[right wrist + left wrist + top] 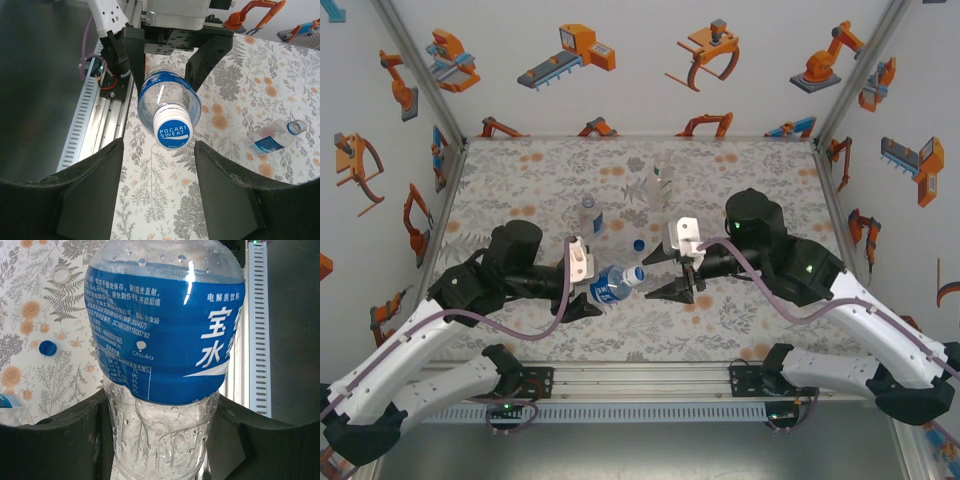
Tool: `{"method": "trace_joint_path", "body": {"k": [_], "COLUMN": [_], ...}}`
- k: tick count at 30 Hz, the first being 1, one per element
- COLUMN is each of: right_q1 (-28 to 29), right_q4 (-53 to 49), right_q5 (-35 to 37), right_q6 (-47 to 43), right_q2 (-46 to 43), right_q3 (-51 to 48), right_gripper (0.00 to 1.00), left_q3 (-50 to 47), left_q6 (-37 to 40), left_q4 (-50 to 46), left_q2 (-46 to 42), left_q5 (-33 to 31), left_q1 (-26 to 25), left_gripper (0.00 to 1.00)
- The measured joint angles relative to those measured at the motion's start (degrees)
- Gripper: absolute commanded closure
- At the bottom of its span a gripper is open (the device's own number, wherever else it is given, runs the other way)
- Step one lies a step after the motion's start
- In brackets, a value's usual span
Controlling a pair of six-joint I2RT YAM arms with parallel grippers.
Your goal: Screw on the bottle caps
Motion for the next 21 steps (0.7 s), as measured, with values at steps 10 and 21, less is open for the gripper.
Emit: {"method": "trace_joint_path", "body": {"k": [10,21], "right_q1": [0.7,1.9], "right_q4": [0.4,0.6], "right_q5": [1.6,1.2], "right_q6": [-1.4,-1.1], "right_q2": [2.3,3.9], "right_q3": [-0.1,0.2], "right_gripper": [0.49,0.58], "left_q3": [0.0,0.0], "left_q6": [0.0,0.2], "left_q4": [0.0,-1.2], "left_q2": [0.0,0.0], "left_q5": [0.0,0.2], "left_q1": [0.0,0.0], "left_gripper": [1.0,1.0]}}
